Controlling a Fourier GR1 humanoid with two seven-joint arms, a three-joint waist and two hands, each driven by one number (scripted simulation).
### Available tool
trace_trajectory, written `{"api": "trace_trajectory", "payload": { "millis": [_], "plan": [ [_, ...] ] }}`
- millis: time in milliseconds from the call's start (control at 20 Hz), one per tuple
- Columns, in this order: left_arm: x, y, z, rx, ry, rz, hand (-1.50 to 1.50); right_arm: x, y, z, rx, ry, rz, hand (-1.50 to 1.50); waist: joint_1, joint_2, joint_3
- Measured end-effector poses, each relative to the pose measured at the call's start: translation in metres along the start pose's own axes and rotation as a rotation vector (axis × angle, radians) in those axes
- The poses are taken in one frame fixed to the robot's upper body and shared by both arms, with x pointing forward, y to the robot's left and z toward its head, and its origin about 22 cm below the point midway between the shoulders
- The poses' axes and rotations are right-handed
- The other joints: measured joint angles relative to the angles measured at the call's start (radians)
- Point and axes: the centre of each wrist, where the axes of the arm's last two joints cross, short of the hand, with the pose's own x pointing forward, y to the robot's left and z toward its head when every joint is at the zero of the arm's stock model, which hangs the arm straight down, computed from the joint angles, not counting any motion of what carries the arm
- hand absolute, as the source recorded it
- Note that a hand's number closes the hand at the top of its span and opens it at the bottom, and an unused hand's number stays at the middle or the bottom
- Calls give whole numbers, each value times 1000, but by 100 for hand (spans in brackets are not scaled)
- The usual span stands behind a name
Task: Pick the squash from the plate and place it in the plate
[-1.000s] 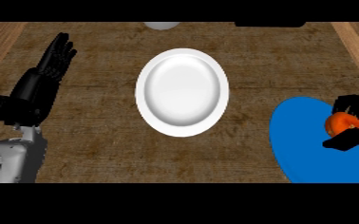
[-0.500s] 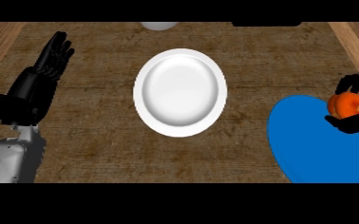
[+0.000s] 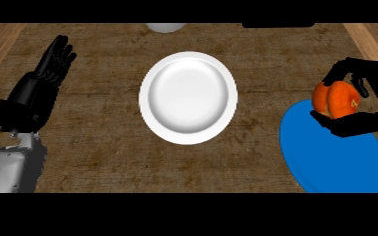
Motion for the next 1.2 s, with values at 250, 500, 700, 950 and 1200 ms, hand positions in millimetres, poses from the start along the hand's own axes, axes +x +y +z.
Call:
{"api": "trace_trajectory", "payload": {
  "millis": [250,500,700,950,1200],
  "plan": [
    [-1,-4,-3,-14,-10,1,0,49,-2,-11,16,-65,-66,150,10,3,0],
    [4,-8,-5,-18,-15,2,0,91,17,-37,32,-96,-111,150,19,5,1],
    [3,-10,-3,-22,-15,7,0,117,43,-62,58,-103,-160,150,24,7,1],
    [3,-6,-7,-24,-18,7,0,154,75,-90,104,-88,-192,150,25,8,1],
    [6,-6,-8,-30,-20,9,0,175,111,-123,123,-55,-163,150,31,9,1]
  ]
}}
